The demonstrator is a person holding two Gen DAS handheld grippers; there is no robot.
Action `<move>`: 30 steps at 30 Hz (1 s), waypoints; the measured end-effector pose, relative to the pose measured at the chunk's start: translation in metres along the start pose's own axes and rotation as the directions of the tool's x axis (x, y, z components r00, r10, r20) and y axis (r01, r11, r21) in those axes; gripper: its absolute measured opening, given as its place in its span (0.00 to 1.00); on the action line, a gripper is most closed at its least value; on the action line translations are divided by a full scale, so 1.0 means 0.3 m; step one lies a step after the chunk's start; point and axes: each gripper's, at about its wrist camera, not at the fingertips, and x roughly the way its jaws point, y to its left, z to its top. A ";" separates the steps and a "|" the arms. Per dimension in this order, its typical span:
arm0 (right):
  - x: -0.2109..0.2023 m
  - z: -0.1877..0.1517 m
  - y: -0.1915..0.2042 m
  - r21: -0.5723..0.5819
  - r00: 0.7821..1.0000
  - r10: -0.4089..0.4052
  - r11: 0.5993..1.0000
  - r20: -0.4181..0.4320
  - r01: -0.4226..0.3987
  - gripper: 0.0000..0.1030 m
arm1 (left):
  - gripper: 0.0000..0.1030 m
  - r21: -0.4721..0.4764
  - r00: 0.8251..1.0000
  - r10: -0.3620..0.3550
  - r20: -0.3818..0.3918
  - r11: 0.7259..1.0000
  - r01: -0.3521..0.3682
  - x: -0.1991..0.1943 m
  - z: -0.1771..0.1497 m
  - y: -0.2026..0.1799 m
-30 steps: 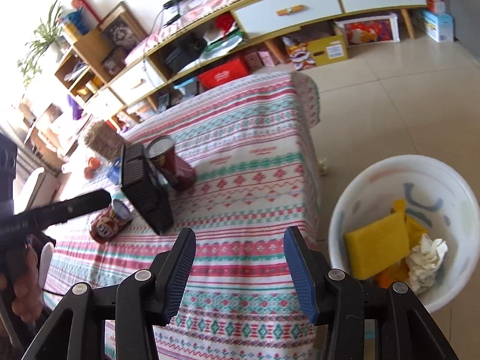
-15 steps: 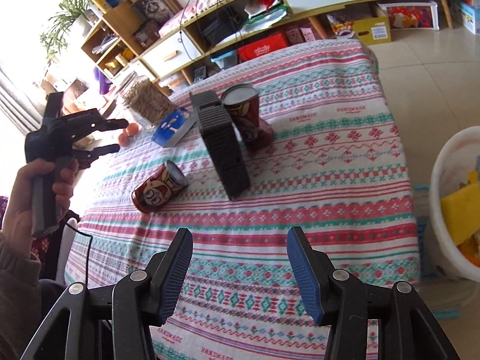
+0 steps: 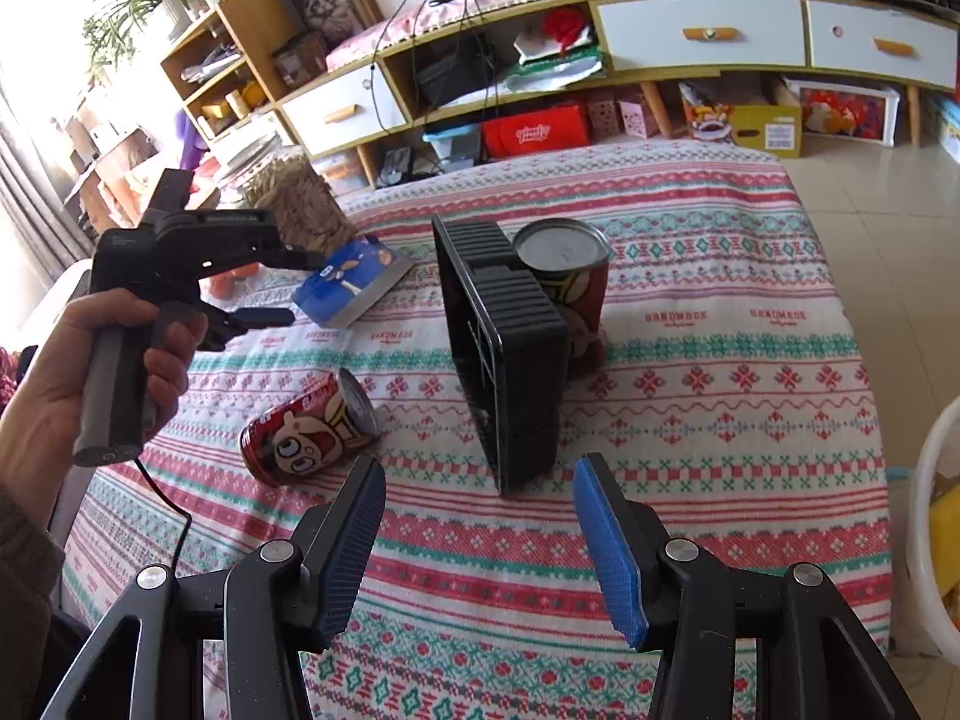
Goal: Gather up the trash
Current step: 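Grasp the blue carton with the left tool while the right tool grasps the black plastic tray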
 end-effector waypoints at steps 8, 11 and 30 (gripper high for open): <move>0.051 0.040 -0.012 0.005 0.999 -0.031 1.000 0.006 0.031 0.57 | 0.67 -0.004 1.000 0.009 0.021 1.000 -0.009 0.087 0.032 -0.015; 0.063 0.056 -0.015 -0.007 0.999 -0.039 0.999 0.009 0.039 0.62 | 0.66 -0.003 0.998 0.023 0.054 1.000 -0.023 0.099 0.035 -0.031; 0.258 0.090 0.016 -0.035 0.997 -0.068 0.997 -0.035 0.067 0.41 | 0.08 0.044 0.995 -0.012 0.097 0.999 0.008 0.026 0.004 -0.042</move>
